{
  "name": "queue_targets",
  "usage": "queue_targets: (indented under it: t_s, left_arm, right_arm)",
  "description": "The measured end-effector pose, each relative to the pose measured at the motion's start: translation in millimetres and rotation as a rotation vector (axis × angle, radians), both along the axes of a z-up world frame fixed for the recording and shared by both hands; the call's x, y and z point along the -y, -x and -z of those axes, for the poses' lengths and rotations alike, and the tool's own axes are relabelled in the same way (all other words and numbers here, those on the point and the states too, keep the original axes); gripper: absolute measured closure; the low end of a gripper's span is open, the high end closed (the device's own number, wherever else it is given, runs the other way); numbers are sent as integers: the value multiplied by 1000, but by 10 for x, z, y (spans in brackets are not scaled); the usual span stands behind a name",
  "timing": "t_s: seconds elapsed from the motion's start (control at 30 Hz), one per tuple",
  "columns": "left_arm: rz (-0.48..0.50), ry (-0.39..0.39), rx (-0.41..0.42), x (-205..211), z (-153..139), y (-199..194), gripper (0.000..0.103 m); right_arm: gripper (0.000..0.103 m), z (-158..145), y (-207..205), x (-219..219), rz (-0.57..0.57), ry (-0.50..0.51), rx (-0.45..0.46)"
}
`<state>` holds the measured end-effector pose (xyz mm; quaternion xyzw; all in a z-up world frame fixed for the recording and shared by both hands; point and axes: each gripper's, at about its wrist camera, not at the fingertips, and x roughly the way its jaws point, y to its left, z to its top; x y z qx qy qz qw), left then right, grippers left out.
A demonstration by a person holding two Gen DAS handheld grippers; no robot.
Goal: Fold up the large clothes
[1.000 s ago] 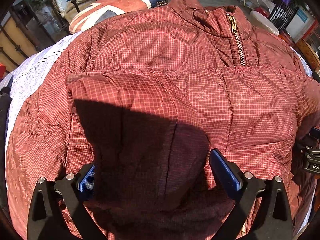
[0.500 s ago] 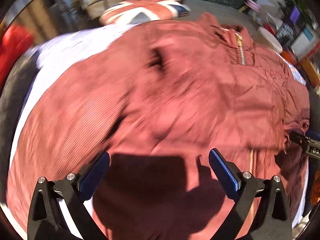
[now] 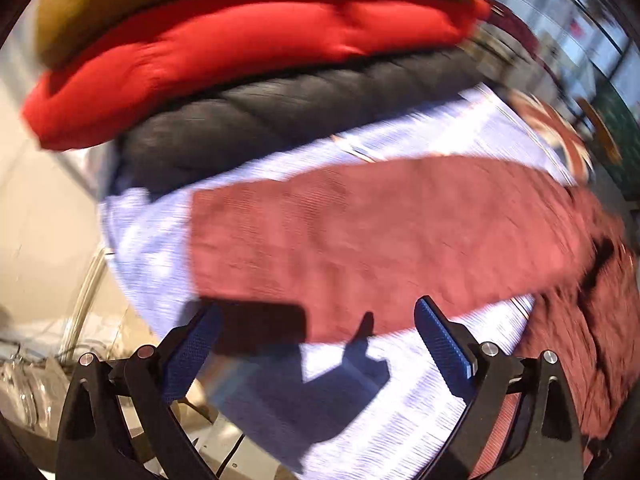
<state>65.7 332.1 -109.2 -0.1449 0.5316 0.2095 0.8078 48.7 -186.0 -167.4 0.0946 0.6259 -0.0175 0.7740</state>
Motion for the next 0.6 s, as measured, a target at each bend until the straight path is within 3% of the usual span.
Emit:
queue_targets:
  t_s: [0.1, 0.2, 0.33, 0.47, 0.6]
  left_arm:
    - [-82, 0, 10, -388, -9, 29, 11]
    - [-111, 56, -26, -621, 122, -54, 20]
    - [-64, 118, -69, -627, 316, -215, 46]
    - [-33, 119, -66, -463, 298, -342, 84]
    - [37, 148, 19, -180, -63, -462, 95]
  right_arm:
    - [5, -145, -72, -153, -57, 18, 43]
    - [5, -259, -75, -226, -91, 30, 77]
    - [5, -291, 54, -254, -97, 26, 73]
    - [5, -298, 188, -164, -67, 27, 64]
    - [5, -288, 268, -16, -3, 23, 69]
